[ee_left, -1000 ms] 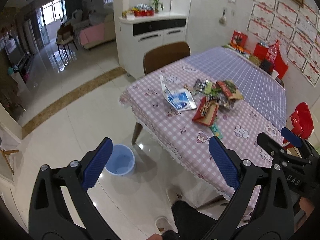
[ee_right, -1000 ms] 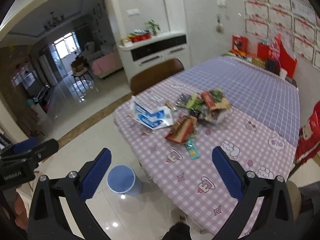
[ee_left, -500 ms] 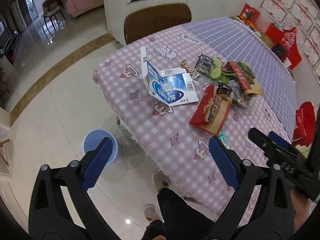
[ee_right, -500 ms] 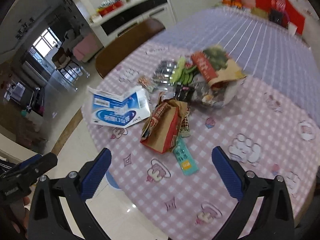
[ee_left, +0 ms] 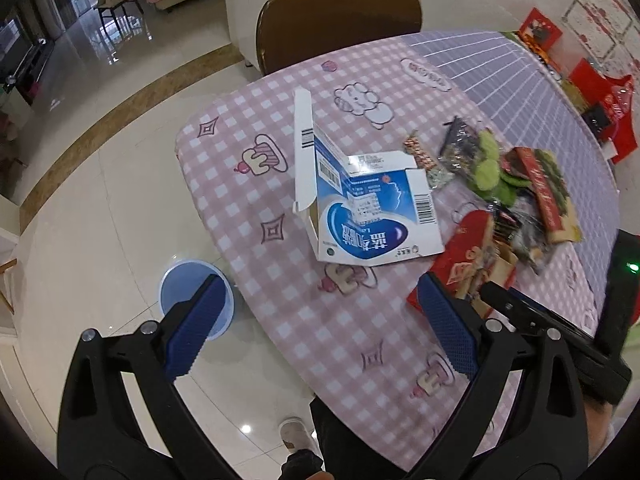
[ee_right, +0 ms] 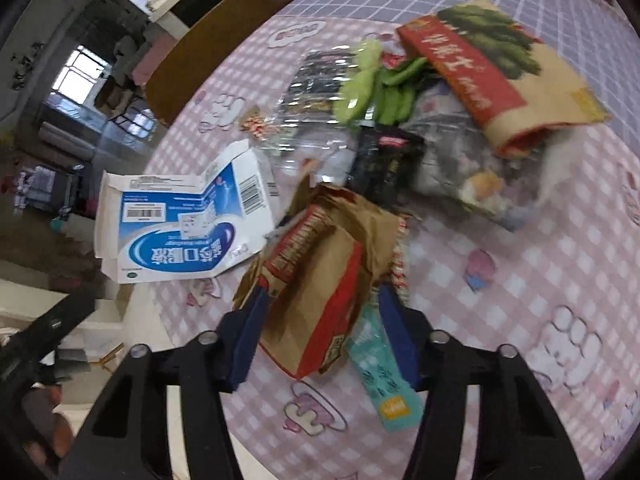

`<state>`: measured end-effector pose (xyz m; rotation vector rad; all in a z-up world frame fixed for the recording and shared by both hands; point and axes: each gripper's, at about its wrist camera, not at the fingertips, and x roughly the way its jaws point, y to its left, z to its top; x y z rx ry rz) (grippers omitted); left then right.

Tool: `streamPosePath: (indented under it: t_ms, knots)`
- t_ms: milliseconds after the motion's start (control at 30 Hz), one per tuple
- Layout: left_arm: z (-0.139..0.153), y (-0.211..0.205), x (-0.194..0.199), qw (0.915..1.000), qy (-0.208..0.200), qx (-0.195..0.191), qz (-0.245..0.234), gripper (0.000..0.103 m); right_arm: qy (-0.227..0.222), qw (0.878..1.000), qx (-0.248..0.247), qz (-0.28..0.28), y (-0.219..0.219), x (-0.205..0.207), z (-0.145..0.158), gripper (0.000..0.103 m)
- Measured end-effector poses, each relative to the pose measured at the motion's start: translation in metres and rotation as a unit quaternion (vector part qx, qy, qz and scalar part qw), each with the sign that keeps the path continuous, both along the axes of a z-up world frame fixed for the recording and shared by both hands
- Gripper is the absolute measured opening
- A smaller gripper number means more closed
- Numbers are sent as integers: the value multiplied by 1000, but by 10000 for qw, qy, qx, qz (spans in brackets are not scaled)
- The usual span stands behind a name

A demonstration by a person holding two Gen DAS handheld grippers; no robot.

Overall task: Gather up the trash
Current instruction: 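Grasp the brown paper bag with the right tool while the left tool grasps the blue-white box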

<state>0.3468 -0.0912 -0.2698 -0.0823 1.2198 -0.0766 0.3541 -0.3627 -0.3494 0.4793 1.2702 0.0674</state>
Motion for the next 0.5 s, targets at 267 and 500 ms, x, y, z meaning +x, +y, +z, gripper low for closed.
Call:
streamPosePath:
  t_ms: [267, 500]
  knots:
    - [-18, -3, 24, 9995, -81, 281, 120, 94, 9, 9992, 347, 215, -6, 4, 3, 11]
    - [-27, 5, 27, 9991, 111, -63, 398, 91, -55, 9990, 420, 105, -17, 3, 6, 14]
